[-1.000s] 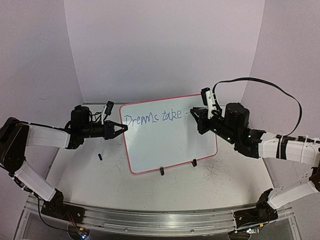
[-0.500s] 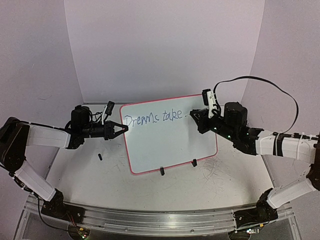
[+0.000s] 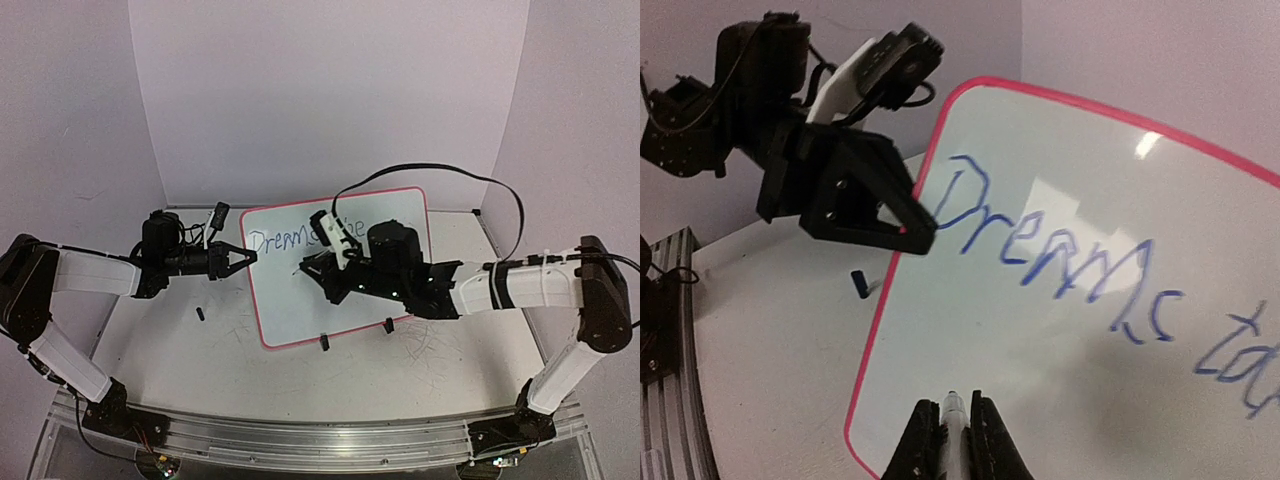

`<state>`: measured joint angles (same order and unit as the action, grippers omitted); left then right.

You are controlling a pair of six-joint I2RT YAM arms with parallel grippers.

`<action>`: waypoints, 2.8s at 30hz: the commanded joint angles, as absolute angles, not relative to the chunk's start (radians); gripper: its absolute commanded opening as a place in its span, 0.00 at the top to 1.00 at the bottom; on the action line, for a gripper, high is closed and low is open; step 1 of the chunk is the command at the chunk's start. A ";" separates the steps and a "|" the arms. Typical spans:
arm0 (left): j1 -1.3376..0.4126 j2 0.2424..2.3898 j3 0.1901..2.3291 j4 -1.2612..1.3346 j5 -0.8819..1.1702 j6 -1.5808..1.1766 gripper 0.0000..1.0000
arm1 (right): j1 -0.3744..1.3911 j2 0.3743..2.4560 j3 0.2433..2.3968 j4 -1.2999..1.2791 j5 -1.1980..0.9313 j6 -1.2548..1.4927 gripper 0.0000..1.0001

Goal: Write a sentence on the whiteboard

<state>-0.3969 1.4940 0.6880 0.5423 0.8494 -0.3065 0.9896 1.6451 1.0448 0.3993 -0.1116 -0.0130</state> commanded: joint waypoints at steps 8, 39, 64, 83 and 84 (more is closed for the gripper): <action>-0.411 1.506 0.710 0.537 0.779 -0.246 1.00 | 1.048 1.771 1.198 0.420 -0.062 -0.066 1.00; -0.410 1.500 0.716 0.530 0.778 -0.238 1.00 | 1.074 1.869 1.273 0.433 0.194 -0.030 1.00; -0.410 1.503 0.722 0.524 0.779 -0.236 1.00 | 1.079 1.859 1.227 0.392 0.138 -0.009 1.00; -0.410 1.505 0.725 0.521 0.784 -0.235 1.00 | 1.105 1.846 1.161 0.360 0.128 0.035 1.00; -0.410 1.505 0.725 0.521 0.784 -0.235 1.00 | 1.109 1.850 1.163 0.359 0.125 0.037 1.00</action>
<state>-0.3988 1.4940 0.6880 0.5410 0.8505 -0.3058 1.0982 1.8503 1.1756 0.3751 0.1204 0.0106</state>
